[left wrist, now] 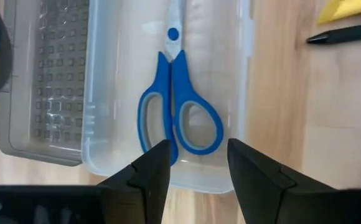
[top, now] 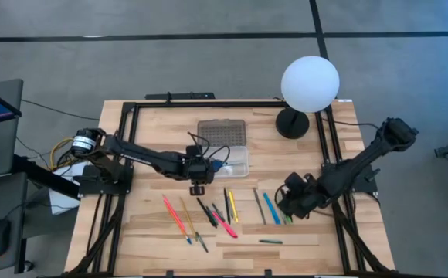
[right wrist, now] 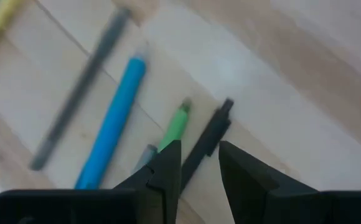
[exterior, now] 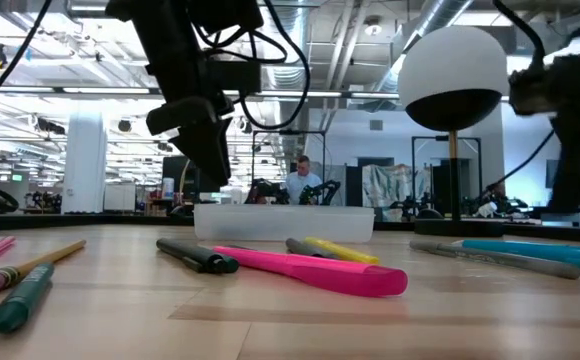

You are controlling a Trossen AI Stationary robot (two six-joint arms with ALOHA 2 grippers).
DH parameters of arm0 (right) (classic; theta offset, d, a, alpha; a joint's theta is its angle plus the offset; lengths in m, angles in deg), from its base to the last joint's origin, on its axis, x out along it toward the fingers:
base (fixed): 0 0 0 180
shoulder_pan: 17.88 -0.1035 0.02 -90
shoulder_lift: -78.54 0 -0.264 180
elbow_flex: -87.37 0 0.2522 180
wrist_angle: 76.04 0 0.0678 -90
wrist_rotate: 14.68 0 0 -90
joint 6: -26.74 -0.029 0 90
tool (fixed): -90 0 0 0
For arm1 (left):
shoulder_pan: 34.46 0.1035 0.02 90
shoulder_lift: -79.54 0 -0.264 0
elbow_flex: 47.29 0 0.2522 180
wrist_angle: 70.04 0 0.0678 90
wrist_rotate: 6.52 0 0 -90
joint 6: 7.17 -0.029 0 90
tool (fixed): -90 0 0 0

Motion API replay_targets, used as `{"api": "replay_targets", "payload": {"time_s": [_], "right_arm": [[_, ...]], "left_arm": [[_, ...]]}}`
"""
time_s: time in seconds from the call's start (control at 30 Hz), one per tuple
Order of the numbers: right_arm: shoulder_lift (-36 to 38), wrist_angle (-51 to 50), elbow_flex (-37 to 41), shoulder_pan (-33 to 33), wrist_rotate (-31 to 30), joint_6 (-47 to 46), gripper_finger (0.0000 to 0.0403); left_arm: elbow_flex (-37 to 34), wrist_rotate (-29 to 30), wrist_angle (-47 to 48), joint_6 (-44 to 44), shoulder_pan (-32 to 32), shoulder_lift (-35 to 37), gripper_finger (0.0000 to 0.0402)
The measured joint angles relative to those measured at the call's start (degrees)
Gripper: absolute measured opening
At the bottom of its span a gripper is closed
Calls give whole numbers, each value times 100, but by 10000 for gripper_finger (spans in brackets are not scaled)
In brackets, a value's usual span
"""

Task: Pick & place school supplies into a supply box
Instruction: Put the black pen into the gray supply box

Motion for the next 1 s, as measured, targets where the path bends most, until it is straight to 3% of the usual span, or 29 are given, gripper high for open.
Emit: {"api": "replay_targets", "payload": {"time_s": [0.23, 0.47, 0.83, 1.0], "right_arm": [[-756, -62, -406, -121, 42, -129, 102], [-1199, -136, -545, -117, 492, -203, 102], [-1300, -348, -545, -117, 753, -345, 101], [-1362, -530, -578, -100, 992, -348, 76]], "left_arm": [[0, 70, -7, 26, -79, 0, 153], [0, 85, -7, 129, -152, 0, 153], [0, 84, 122, 219, -173, 0, 153], [-1, 81, 480, 351, -203, 0, 153]]}}
